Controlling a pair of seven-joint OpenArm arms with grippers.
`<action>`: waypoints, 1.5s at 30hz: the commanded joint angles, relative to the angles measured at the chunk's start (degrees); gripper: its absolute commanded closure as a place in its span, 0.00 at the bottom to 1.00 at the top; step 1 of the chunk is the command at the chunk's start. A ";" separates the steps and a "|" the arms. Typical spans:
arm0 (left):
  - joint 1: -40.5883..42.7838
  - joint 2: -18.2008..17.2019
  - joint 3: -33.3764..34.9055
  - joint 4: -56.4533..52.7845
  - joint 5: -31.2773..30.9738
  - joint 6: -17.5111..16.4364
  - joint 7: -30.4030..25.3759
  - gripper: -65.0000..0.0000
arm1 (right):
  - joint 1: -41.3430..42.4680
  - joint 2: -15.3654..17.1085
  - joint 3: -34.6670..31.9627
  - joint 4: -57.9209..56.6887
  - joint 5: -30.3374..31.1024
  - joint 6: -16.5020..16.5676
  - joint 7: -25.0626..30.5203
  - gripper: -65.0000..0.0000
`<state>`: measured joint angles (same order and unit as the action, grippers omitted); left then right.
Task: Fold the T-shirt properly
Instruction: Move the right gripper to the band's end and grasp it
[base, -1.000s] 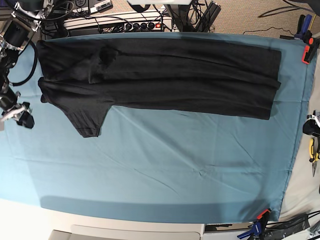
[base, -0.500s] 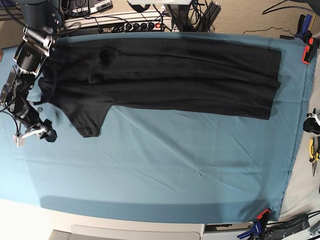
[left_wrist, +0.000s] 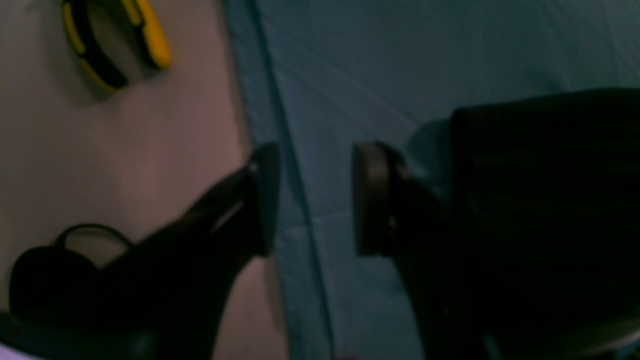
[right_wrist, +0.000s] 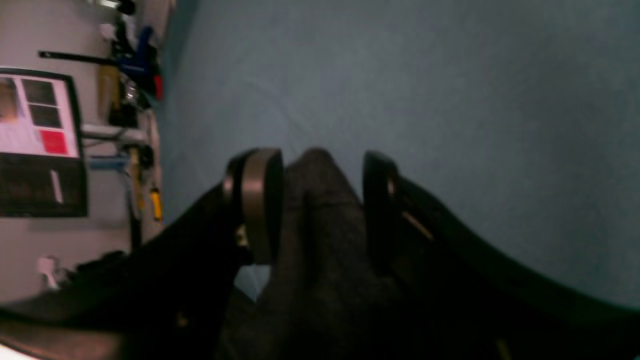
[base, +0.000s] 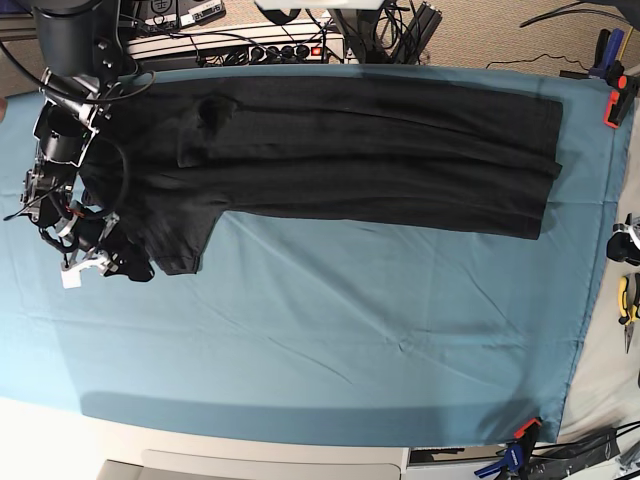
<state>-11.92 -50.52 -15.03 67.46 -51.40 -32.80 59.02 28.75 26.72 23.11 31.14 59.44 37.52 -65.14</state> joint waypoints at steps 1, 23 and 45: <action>-1.07 -1.88 -0.63 0.63 -0.11 0.02 -1.03 0.62 | 1.44 0.92 -0.72 0.74 -0.46 0.17 -0.04 0.59; -1.07 -1.88 -0.63 0.63 -0.15 0.02 -1.01 0.62 | 1.42 0.90 -6.62 3.28 -2.49 0.20 -0.85 0.85; -1.07 -1.86 -0.63 0.63 0.13 0.02 -1.01 0.62 | 0.59 0.92 -6.62 7.43 14.91 2.48 -9.46 1.00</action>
<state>-11.92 -50.52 -15.03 67.44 -50.78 -32.77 59.02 27.70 26.61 16.43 37.60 72.49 39.31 -74.98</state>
